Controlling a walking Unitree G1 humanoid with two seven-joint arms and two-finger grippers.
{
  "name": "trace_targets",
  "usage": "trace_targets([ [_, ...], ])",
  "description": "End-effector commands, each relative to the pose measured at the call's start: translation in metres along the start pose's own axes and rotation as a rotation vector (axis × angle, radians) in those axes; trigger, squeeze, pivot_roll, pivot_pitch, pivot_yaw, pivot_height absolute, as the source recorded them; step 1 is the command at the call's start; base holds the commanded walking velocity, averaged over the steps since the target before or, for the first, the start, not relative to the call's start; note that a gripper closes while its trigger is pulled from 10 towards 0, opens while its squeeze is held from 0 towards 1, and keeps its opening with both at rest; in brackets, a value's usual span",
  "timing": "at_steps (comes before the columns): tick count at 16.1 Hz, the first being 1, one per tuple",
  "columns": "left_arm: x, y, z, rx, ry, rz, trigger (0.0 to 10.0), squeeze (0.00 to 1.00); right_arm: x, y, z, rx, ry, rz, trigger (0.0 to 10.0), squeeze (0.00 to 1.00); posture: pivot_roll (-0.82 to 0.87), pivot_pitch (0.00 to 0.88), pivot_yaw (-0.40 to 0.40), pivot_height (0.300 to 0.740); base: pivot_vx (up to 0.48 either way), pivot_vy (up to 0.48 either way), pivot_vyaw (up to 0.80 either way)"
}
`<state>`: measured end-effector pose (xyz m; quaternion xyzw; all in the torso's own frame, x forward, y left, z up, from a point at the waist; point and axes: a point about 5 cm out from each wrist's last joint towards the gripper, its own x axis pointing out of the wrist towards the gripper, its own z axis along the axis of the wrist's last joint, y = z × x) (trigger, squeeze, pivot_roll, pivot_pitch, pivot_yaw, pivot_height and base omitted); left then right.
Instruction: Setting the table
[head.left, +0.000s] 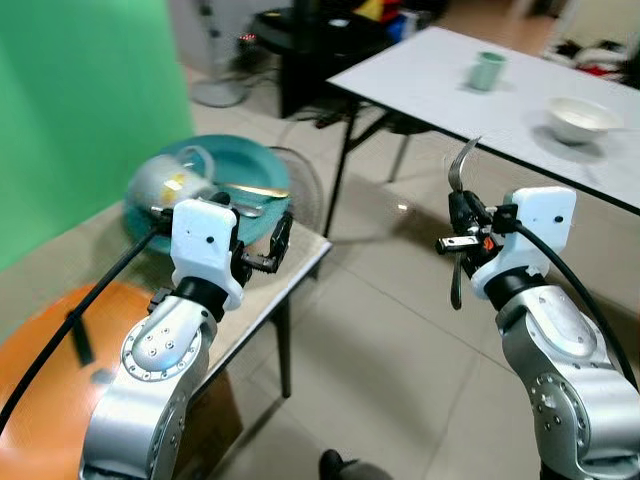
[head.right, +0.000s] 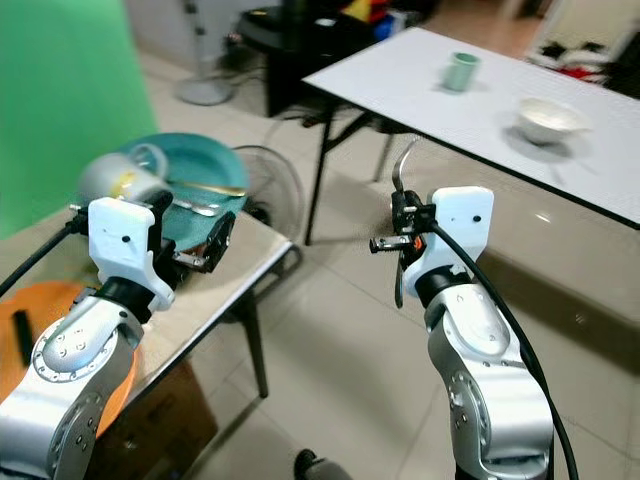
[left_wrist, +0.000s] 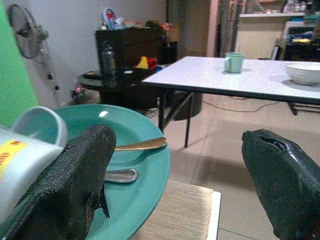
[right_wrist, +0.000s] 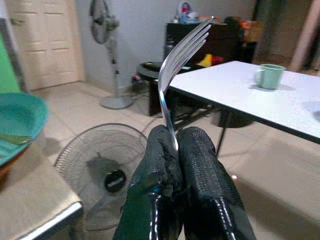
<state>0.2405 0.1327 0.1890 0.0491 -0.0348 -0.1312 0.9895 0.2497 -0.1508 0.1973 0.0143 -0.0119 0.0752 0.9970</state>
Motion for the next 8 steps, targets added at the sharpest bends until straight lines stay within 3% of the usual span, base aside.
trace_targets([
  [1, 0.0008, 0.0000, -0.0004, 0.000, -0.006, 0.001, 10.0, 0.00, -0.0023, -0.0007, 0.0016, -0.017, 0.001, -0.005, 10.0, 0.00, 0.13, 0.000, -0.032, 0.740, 0.000, 0.000, -0.80],
  [8, -0.0012, 0.0007, -0.0030, 0.022, -0.017, -0.001, 10.0, 0.00, -0.0033, 0.0002, -0.0024, -0.040, 0.033, -0.007, 10.0, 0.00, 0.13, 0.000, -0.034, 0.740, 0.000, 0.000, -0.80],
])
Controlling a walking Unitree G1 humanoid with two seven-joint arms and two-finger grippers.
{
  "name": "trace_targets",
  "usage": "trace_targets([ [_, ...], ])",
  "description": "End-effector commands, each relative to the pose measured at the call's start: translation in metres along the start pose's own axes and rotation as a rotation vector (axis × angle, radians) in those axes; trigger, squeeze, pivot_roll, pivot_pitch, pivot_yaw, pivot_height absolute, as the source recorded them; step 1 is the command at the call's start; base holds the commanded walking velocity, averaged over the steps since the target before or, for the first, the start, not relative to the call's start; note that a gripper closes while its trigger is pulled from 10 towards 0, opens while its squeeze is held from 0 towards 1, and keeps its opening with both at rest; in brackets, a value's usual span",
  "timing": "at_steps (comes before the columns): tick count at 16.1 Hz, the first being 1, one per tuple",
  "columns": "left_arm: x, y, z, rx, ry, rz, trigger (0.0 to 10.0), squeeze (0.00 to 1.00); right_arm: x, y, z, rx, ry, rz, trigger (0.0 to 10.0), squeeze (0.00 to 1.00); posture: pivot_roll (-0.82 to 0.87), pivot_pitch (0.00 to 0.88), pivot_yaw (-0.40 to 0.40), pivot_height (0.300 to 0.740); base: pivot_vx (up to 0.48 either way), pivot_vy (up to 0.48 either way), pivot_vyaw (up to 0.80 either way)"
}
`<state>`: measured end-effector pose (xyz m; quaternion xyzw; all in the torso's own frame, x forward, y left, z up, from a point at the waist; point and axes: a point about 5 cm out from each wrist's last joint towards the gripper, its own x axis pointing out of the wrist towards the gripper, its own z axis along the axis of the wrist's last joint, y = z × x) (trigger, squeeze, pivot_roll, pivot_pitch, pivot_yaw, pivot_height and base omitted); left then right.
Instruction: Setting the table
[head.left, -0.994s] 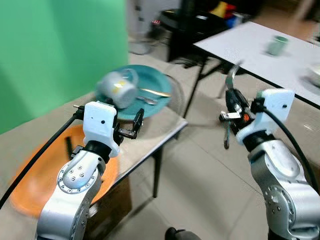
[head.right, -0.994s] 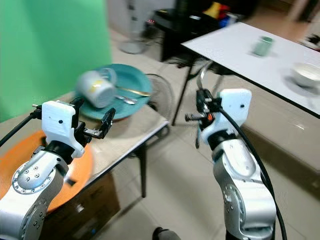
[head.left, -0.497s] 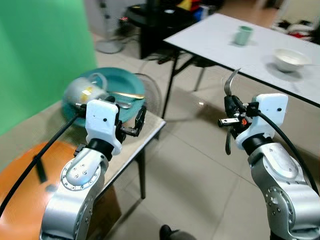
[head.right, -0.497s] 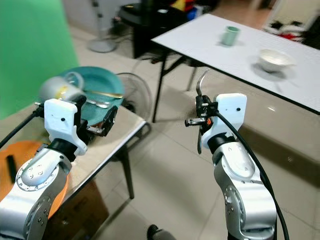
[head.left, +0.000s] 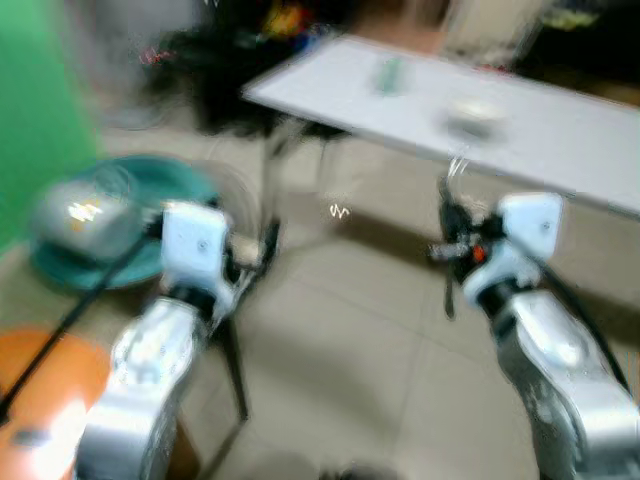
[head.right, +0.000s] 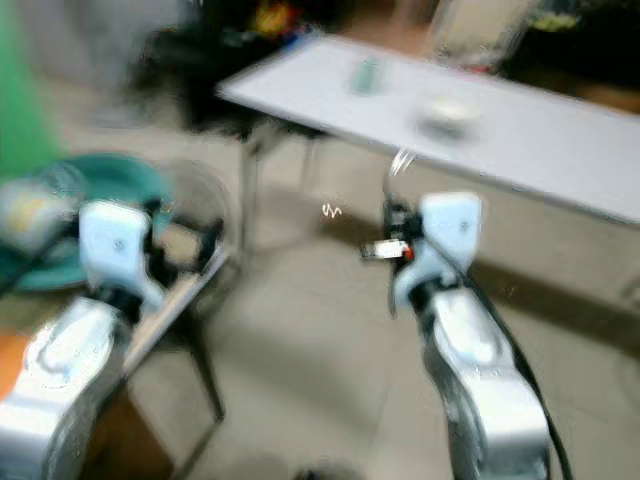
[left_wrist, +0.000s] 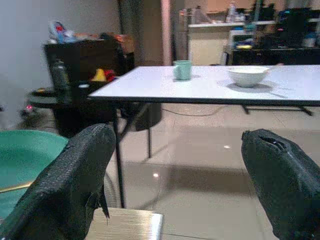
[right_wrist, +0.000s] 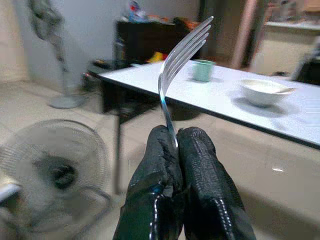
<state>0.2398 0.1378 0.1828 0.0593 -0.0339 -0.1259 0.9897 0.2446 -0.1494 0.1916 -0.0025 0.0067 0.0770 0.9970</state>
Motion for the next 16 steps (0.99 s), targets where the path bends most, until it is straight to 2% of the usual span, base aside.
trace_targets([
  [1, 0.0011, -0.0036, 0.0039, 0.002, -0.026, -0.014, 10.0, 0.00, 0.0016, -0.0018, 0.0024, -0.015, -0.002, -0.011, 10.0, 0.00, 0.13, 0.000, -0.034, 0.740, 0.000, 0.000, -0.80],
  [5, -0.0001, -0.0069, 0.0039, -0.002, -0.029, -0.045, 10.0, 0.00, -0.0014, -0.0005, -0.0032, 0.002, 0.024, -0.010, 10.0, 0.00, 0.13, 0.000, -0.031, 0.740, 0.135, 0.000, -0.75],
  [13, 0.0057, -0.0090, -0.0023, 0.002, -0.001, -0.061, 10.0, 0.00, -0.0055, -0.0033, -0.0031, 0.007, 0.016, -0.035, 10.0, 0.00, 0.11, 0.000, -0.014, 0.740, 0.349, 0.000, 0.00],
  [16, 0.0085, -0.0085, -0.0021, -0.001, -0.004, -0.053, 10.0, 0.00, -0.0007, -0.0044, -0.0018, 0.005, 0.019, -0.042, 10.0, 0.00, 0.11, 0.000, -0.021, 0.740, 0.354, 0.000, -0.65],
])
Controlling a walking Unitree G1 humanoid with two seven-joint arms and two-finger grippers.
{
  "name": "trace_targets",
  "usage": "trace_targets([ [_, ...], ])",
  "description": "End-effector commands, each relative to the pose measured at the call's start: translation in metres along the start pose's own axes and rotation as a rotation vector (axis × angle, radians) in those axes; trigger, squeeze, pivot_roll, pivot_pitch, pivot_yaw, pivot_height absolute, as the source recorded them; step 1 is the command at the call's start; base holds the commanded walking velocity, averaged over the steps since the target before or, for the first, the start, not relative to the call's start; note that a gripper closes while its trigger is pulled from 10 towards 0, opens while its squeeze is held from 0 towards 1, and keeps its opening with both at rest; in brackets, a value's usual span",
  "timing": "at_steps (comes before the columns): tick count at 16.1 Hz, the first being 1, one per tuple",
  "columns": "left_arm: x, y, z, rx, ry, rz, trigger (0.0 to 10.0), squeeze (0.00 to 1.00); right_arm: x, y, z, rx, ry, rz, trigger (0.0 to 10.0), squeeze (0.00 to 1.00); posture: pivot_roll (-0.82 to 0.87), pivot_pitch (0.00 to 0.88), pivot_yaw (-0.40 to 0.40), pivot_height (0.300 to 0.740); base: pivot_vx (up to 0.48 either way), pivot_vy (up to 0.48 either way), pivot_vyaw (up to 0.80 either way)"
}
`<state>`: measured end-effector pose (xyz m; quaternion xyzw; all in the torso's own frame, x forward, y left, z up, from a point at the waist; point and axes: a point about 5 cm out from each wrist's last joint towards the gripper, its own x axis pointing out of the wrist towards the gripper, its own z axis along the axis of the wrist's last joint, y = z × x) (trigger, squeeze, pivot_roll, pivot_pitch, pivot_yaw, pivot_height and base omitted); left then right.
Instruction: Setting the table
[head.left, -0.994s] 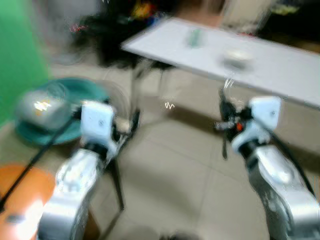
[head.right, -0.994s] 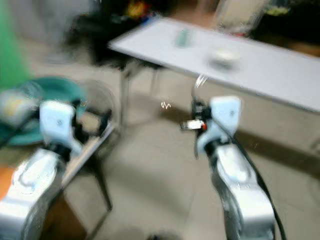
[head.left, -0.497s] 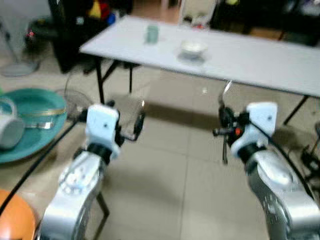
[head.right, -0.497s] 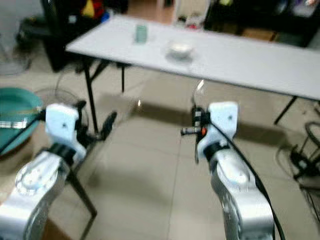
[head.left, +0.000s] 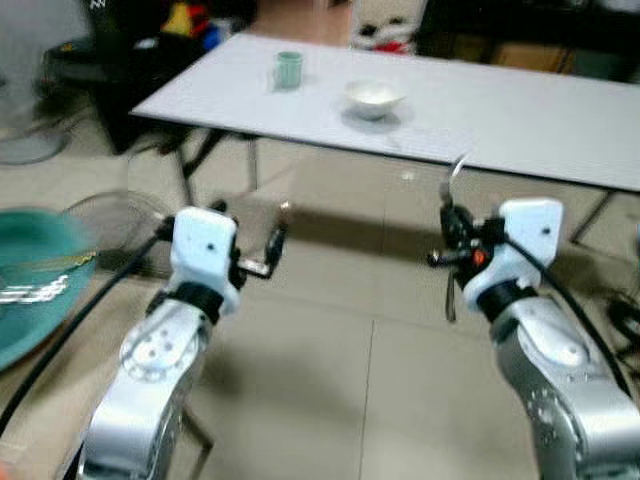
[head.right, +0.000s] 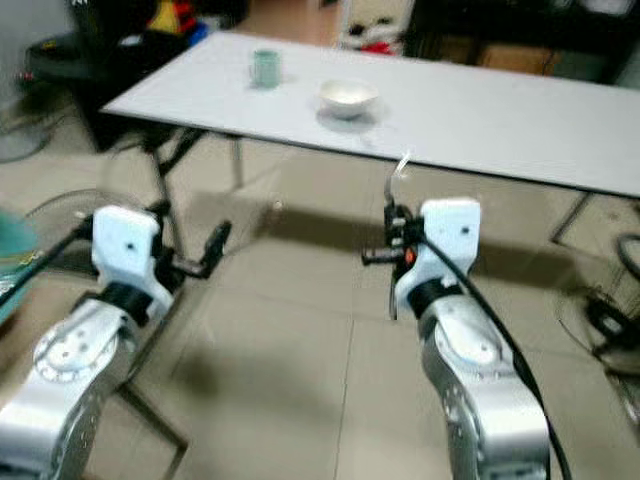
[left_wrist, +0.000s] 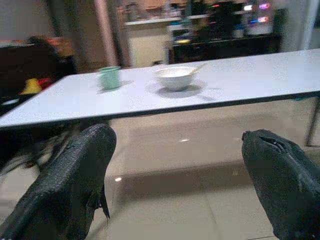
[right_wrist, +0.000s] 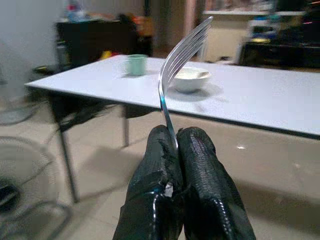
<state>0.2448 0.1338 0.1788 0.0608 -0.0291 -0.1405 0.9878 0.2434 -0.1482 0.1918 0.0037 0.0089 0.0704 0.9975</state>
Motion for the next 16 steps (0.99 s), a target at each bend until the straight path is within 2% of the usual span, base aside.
trace_targets([
  [1, 0.0031, -0.0048, 0.0018, 0.000, -0.012, -0.022, 10.0, 0.00, 0.0012, -0.0055, -0.0020, -0.011, 0.015, -0.030, 10.0, 0.00, 0.11, 0.000, -0.020, 0.740, 0.356, 0.000, -0.80],
  [2, 0.0039, -0.0036, 0.0019, 0.003, -0.012, -0.019, 10.0, 0.00, 0.0018, -0.0068, -0.0029, -0.005, 0.017, -0.044, 10.0, 0.00, 0.11, 0.000, -0.019, 0.740, 0.352, 0.000, -0.64],
  [7, 0.0046, -0.0020, 0.0019, 0.004, -0.010, -0.015, 10.0, 0.00, 0.0024, -0.0111, -0.0024, 0.000, 0.016, -0.068, 10.0, 0.00, 0.11, 0.000, -0.013, 0.740, 0.354, 0.000, 0.00],
  [9, 0.0059, -0.0007, 0.0015, 0.004, -0.008, -0.010, 10.0, 0.00, 0.0043, -0.0110, -0.0011, 0.050, 0.018, -0.063, 10.0, 0.00, 0.11, 0.000, -0.012, 0.740, 0.354, 0.000, 0.00],
  [11, 0.0063, 0.0019, -0.0006, 0.006, -0.001, -0.002, 10.0, 0.00, 0.0061, -0.0107, -0.0013, 0.057, 0.029, -0.071, 10.0, 0.00, 0.11, 0.000, -0.008, 0.740, 0.354, 0.000, 0.00],
  [16, 0.0058, 0.0028, -0.0029, -0.003, 0.011, 0.002, 10.0, 0.00, 0.0106, -0.0099, 0.0033, -0.036, 0.015, -0.079, 10.0, 0.00, 0.11, 0.000, 0.000, 0.740, 0.355, 0.000, 0.00],
])
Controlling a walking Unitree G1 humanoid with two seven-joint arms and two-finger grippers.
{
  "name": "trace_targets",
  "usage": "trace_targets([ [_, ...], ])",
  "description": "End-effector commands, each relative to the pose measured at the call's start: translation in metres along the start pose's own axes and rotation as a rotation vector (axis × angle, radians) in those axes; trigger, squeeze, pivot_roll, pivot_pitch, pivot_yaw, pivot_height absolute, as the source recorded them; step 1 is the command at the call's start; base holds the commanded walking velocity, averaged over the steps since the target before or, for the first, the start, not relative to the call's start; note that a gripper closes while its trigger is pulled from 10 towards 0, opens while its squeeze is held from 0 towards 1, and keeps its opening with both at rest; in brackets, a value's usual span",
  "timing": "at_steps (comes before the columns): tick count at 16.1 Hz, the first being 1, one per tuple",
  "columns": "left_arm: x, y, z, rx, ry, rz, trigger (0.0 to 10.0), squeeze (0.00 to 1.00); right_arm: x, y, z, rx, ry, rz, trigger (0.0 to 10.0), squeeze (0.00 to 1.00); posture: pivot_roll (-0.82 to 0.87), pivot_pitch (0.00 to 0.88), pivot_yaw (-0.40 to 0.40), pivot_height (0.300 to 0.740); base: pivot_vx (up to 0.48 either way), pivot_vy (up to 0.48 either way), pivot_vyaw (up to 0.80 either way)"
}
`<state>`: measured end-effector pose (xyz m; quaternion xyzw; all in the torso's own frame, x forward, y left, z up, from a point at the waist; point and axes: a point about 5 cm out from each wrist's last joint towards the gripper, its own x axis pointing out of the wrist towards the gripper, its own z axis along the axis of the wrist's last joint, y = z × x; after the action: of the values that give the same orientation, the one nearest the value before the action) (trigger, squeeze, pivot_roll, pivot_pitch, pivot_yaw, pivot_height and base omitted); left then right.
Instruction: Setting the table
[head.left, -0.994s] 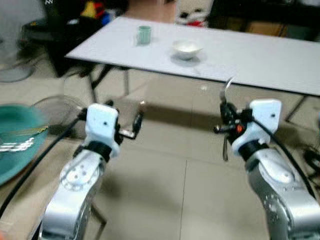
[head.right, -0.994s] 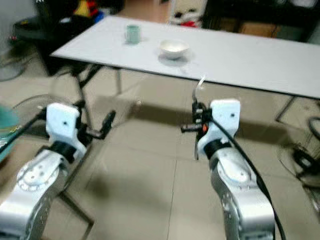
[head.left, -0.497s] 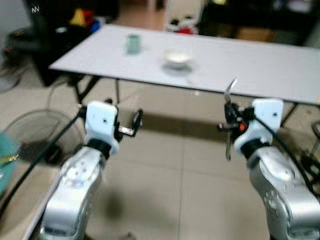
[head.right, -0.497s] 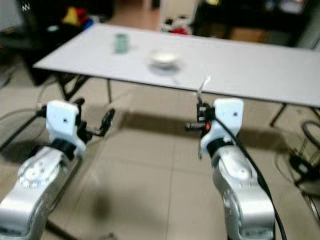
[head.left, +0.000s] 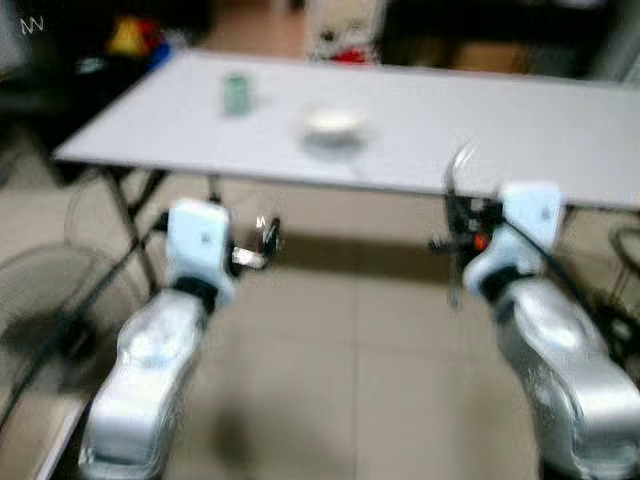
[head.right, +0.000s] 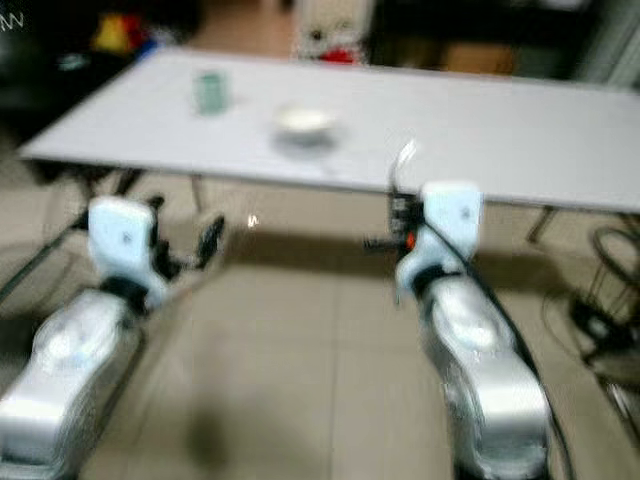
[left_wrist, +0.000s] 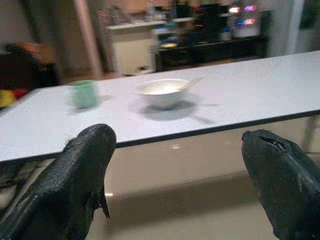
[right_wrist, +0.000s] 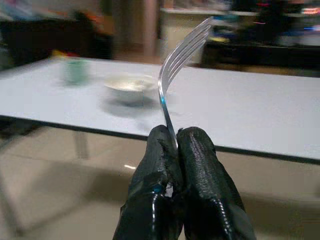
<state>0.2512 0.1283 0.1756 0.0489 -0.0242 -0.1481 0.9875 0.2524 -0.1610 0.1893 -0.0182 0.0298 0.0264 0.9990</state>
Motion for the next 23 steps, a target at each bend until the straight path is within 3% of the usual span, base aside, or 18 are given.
trace_targets([
  [1, -0.002, 0.007, 0.000, 0.019, 0.008, 0.015, 10.0, 0.00, 0.003, 0.003, 0.007, -0.012, -0.050, 0.013, 10.0, 0.00, 0.11, 0.000, 0.005, 0.740, 0.356, 0.000, 0.00],
  [5, -0.003, 0.009, -0.002, 0.016, 0.016, 0.014, 10.0, 0.00, 0.005, 0.002, 0.012, 0.018, -0.093, 0.002, 10.0, 0.00, 0.09, 0.000, 0.007, 0.740, 0.353, 0.000, 0.00],
  [7, -0.002, 0.005, -0.003, 0.007, 0.017, 0.007, 10.0, 0.00, 0.003, 0.002, 0.004, 0.018, -0.015, 0.030, 10.0, 0.00, 0.08, 0.000, 0.013, 0.740, 0.351, 0.000, 0.00],
  [13, -0.002, 0.005, -0.004, 0.014, 0.017, 0.007, 10.0, 0.00, 0.006, -0.002, -0.003, 0.029, 0.038, 0.041, 10.0, 0.00, 0.09, 0.000, 0.004, 0.740, 0.351, 0.000, 0.00],
  [23, -0.006, 0.005, -0.005, 0.014, 0.018, 0.014, 10.0, 0.00, 0.006, 0.006, -0.002, 0.024, 0.050, 0.144, 10.0, 0.00, 0.10, 0.000, -0.006, 0.740, 0.350, 0.000, 0.00],
])
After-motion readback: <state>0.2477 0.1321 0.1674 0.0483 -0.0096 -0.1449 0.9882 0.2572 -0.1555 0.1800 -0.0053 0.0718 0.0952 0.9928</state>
